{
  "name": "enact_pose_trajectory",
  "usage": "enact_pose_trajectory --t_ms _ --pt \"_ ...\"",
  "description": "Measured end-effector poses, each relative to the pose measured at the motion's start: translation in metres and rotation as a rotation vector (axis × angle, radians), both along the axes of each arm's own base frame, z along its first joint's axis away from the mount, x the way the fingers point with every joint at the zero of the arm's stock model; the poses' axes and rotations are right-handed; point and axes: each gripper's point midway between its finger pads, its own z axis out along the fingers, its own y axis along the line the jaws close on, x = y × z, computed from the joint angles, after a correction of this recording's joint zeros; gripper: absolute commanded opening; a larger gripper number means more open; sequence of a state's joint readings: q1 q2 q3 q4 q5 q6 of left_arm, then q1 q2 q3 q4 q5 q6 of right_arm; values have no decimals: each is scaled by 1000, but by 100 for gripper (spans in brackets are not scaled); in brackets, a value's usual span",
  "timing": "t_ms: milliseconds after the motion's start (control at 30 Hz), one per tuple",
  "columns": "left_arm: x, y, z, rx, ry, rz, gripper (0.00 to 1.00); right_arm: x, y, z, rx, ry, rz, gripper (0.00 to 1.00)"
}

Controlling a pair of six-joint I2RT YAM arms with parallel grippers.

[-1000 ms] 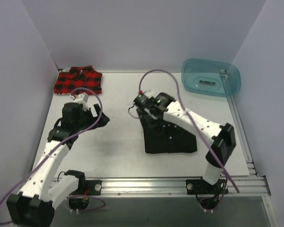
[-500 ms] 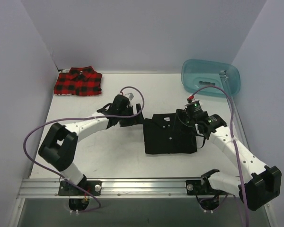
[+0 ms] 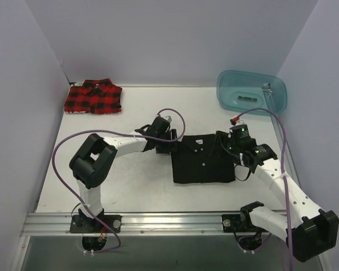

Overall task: Fold and stack the long sleeve shirts
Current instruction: Fold the shirt

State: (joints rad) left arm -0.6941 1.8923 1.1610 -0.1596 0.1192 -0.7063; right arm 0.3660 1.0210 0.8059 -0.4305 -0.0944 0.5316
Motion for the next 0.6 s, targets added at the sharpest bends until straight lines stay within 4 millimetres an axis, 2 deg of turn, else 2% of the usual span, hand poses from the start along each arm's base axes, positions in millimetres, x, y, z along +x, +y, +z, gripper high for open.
enact_pose_trajectory --t_ms 67,100,200,233,333,400,467,600 --pt "3 0 -2 6 -6 5 54 0 2 -2 9 1 8 71" --pt "4 0 -4 7 -6 8 44 -1 4 -3 17 2 14 70" --pt "5 -2 -8 9 -10 10 32 -3 12 -7 54 7 45 69" --pt "5 -2 -9 8 -15 10 21 -3 17 -9 70 8 61 68" --pt "4 -2 -13 -12 -23 12 6 -6 33 -12 107 11 114 66" --pt "4 -3 -12 -31 -33 14 0 -9 52 -15 129 17 170 64" --pt "4 -2 -12 -54 -45 16 0 -12 75 -20 158 23 230 61" --pt "2 1 -13 -128 -51 26 0 -16 110 -37 223 55 286 51"
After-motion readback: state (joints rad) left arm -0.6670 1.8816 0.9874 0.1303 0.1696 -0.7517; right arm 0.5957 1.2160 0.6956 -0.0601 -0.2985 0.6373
